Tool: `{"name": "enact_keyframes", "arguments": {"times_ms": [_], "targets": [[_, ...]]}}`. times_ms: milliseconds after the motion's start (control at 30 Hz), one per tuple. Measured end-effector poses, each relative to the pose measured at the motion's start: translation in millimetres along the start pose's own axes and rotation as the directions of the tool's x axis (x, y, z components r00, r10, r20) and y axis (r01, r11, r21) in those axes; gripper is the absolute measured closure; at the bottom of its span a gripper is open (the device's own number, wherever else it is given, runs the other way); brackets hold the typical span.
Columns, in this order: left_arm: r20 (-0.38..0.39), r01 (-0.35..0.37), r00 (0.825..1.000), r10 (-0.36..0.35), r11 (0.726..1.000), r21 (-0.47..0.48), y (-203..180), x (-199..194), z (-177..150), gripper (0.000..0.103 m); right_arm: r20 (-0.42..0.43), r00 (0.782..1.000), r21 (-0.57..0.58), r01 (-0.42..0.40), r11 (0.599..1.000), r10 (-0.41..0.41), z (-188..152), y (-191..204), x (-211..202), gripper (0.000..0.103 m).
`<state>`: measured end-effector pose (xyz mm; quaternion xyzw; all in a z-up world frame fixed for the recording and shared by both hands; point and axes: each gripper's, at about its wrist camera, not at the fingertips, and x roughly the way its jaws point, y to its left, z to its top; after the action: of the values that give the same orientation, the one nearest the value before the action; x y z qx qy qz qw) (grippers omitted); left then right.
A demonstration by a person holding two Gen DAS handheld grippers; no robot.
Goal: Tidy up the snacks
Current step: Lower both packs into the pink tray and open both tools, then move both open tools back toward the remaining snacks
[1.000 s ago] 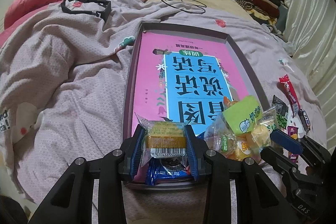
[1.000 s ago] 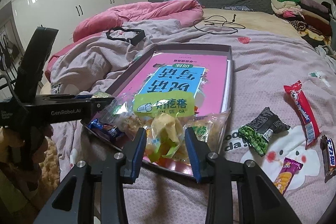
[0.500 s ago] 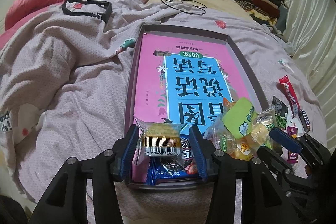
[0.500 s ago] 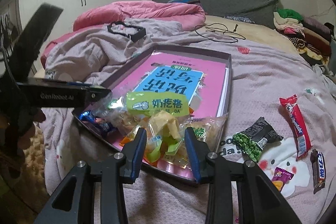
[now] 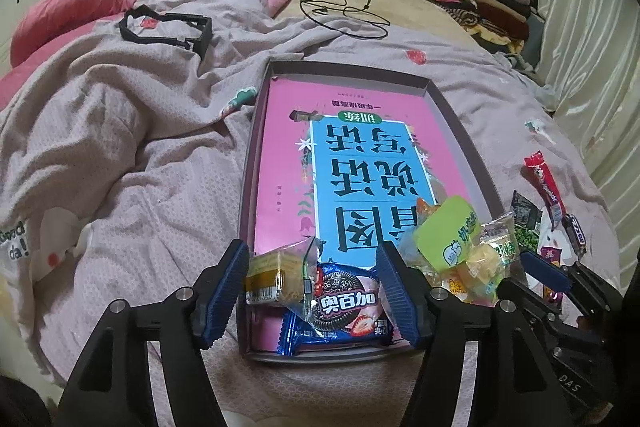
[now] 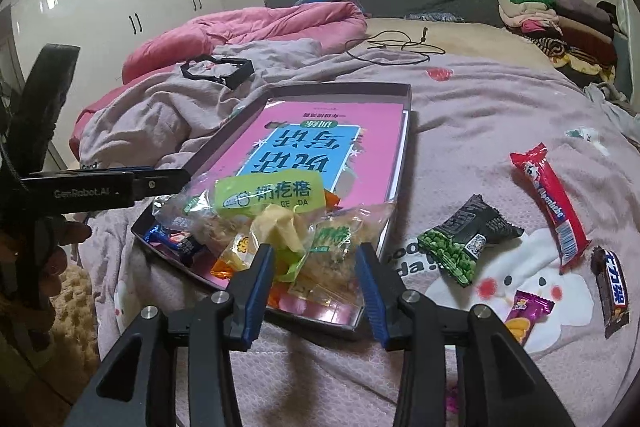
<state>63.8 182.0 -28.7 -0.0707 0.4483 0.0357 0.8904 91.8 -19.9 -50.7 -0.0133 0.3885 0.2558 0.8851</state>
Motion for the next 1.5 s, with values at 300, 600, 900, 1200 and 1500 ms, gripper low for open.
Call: {"name": "enact_keyframes", "arguments": {"times_ms": [300, 600, 900, 1200, 1500], "targets": [[0.019, -0.005, 1.0, 0.005, 1.0, 0.028, -7, -6, 1, 0.028, 0.002, 1.0, -0.012, -0.003, 1.0, 0.003, 5, 2, 10, 0.055], [0.028, -0.007, 1.0, 0.006, 0.999, 0.034, -11, -10, 2, 0.026, -0.01, 1.0, -0.037, -0.005, 0.999, 0.004, 7, 8, 15, 0.046], [0.028, 0.018, 0.999, -0.019, 0.999, 0.036, -15, -14, 2, 0.024, -0.005, 1.0, -0.083, -0.015, 0.996, 0.014, 6, 18, 11, 0.04], [0.034, 0.026, 0.999, -0.027, 0.999, 0.035, -19, -19, 2, 0.024, 0.019, 1.0, -0.06, -0.017, 0.998, 0.018, 6, 14, -2, 0.04], [0.057, 0.026, 0.998, -0.029, 0.998, 0.05, -23, -29, 6, 0.024, 0.054, 0.999, -0.055, -0.001, 0.998, 0.004, 8, 11, -15, 0.04]]}}
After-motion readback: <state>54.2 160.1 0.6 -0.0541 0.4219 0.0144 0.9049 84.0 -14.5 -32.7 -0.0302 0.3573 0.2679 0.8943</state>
